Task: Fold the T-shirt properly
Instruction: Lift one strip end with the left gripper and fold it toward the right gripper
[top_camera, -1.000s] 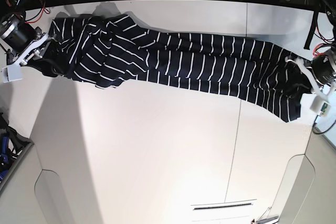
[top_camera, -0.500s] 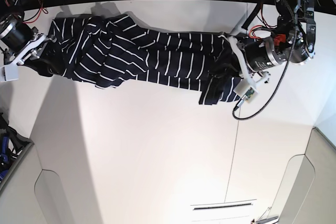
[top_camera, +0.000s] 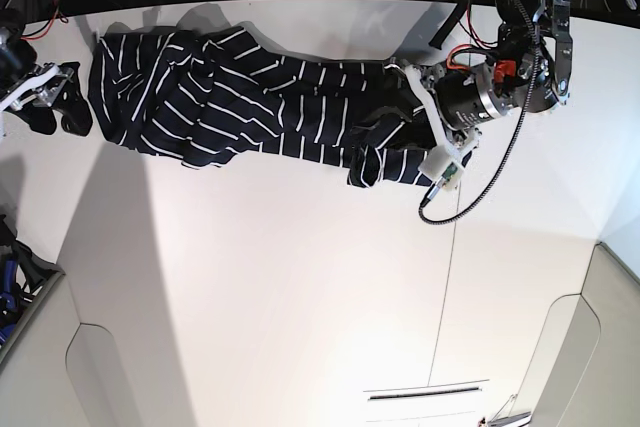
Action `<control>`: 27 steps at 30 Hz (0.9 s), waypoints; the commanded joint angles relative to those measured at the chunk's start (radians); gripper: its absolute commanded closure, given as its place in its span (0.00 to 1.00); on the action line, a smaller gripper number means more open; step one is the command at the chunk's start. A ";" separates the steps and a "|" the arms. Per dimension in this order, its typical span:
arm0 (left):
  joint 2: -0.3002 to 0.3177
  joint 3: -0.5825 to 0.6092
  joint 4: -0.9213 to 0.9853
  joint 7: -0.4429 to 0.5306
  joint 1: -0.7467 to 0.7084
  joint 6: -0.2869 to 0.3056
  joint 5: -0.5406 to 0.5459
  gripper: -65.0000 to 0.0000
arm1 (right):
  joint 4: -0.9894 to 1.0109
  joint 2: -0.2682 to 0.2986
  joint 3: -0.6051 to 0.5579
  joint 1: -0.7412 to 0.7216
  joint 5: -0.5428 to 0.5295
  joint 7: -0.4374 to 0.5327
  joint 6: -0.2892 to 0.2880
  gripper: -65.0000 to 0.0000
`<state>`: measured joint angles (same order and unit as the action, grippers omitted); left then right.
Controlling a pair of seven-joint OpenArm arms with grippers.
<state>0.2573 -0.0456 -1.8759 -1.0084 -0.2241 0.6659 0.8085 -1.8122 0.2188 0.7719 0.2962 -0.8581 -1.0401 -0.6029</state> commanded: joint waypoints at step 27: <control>0.003 0.019 -0.013 0.017 0.000 0.003 0.078 0.45 | 0.276 0.013 -0.187 -0.005 -0.142 -0.016 -0.014 0.34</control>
<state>0.2577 -0.0246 -1.8759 -1.0092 -0.2302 0.6655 0.8639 -1.5219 0.2184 0.5812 0.2935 -0.9878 -1.0630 -0.6106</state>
